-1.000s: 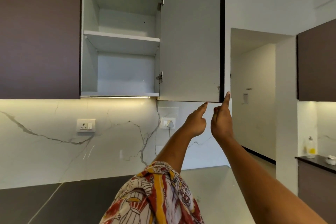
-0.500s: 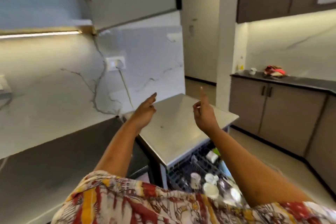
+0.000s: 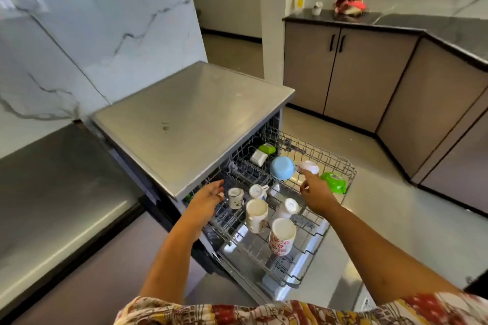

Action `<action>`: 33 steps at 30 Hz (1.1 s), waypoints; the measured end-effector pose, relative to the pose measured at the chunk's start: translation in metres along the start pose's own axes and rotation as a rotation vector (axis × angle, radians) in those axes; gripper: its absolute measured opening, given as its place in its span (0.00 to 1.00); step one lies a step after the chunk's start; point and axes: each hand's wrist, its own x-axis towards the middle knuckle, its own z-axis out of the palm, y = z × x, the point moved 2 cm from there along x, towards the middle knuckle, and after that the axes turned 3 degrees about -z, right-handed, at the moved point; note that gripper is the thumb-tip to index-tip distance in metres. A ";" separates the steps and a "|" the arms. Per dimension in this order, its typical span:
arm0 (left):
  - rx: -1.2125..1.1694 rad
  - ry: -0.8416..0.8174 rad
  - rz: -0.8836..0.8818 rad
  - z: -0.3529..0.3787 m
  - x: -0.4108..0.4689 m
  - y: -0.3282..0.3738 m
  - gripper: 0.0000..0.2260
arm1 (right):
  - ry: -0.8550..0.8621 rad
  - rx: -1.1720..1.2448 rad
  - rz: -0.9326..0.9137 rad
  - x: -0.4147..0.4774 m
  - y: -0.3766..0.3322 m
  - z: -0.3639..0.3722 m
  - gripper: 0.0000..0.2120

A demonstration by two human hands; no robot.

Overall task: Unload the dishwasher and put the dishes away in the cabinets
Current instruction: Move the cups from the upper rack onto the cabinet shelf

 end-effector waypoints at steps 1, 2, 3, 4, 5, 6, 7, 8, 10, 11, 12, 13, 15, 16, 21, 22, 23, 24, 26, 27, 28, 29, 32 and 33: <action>0.012 0.005 -0.024 0.009 0.007 -0.006 0.18 | -0.035 -0.026 0.019 0.005 0.012 0.004 0.24; 0.024 0.004 -0.055 0.022 0.024 -0.014 0.17 | -0.073 -0.053 0.049 0.017 0.029 0.009 0.22; 0.028 0.005 -0.078 0.029 0.029 -0.019 0.16 | -0.102 -0.079 0.061 0.021 0.038 0.012 0.20; 0.021 0.002 -0.099 0.038 0.036 -0.023 0.16 | -0.133 -0.100 0.072 0.025 0.047 0.016 0.19; 0.012 0.003 -0.118 0.047 0.045 -0.029 0.16 | -0.158 -0.120 0.079 0.031 0.056 0.019 0.18; -0.004 0.004 -0.141 0.056 0.052 -0.033 0.16 | -0.181 -0.140 0.085 0.037 0.065 0.022 0.19; -0.027 0.003 -0.163 0.064 0.059 -0.037 0.16 | -0.210 -0.164 0.091 0.043 0.074 0.027 0.19; -0.049 -0.002 -0.181 0.070 0.064 -0.040 0.15 | -0.241 -0.183 0.101 0.049 0.082 0.032 0.19; -0.080 -0.042 -0.212 0.083 0.078 -0.053 0.14 | -0.301 -0.198 0.119 0.060 0.099 0.047 0.19; -0.089 -0.061 -0.223 0.087 0.084 -0.060 0.13 | -0.315 -0.193 0.122 0.064 0.104 0.053 0.19; -0.101 -0.069 -0.244 0.092 0.090 -0.067 0.14 | -0.333 -0.192 0.129 0.067 0.109 0.059 0.19; -0.124 -0.068 -0.260 0.096 0.095 -0.072 0.15 | -0.356 -0.189 0.132 0.070 0.113 0.066 0.19; -0.181 -0.039 -0.308 0.105 0.106 -0.087 0.17 | -0.416 -0.197 0.128 0.077 0.120 0.081 0.20; -0.201 -0.043 -0.318 0.110 0.109 -0.091 0.19 | -0.432 -0.192 0.127 0.080 0.121 0.085 0.21; -0.114 -0.082 -0.330 0.135 0.129 -0.128 0.29 | -0.477 -0.077 0.080 0.089 0.114 0.111 0.26; -0.073 0.008 -0.304 0.136 0.135 -0.132 0.28 | -0.520 -0.050 0.064 0.088 0.110 0.116 0.30; 0.006 0.120 -0.245 0.135 0.142 -0.135 0.29 | -0.558 -0.034 0.050 0.085 0.106 0.120 0.34; 0.128 0.202 -0.178 0.134 0.150 -0.138 0.30 | -0.592 -0.042 0.038 0.081 0.103 0.125 0.37; 0.410 0.226 -0.087 0.134 0.164 -0.139 0.36 | -0.631 -0.125 -0.012 0.071 0.100 0.136 0.41; 0.513 0.188 -0.083 0.135 0.172 -0.140 0.39 | -0.643 -0.175 -0.026 0.066 0.101 0.143 0.42; 0.578 0.134 -0.101 0.136 0.178 -0.138 0.41 | -0.643 -0.219 -0.030 0.060 0.101 0.148 0.44; 0.624 0.087 -0.125 0.138 0.184 -0.135 0.42 | -0.631 -0.239 -0.027 0.055 0.103 0.154 0.46; 0.718 0.015 -0.168 0.144 0.196 -0.133 0.41 | -0.586 -0.245 -0.026 0.048 0.110 0.164 0.49; 0.742 0.011 -0.183 0.146 0.198 -0.135 0.40 | -0.584 -0.263 -0.039 0.048 0.112 0.164 0.50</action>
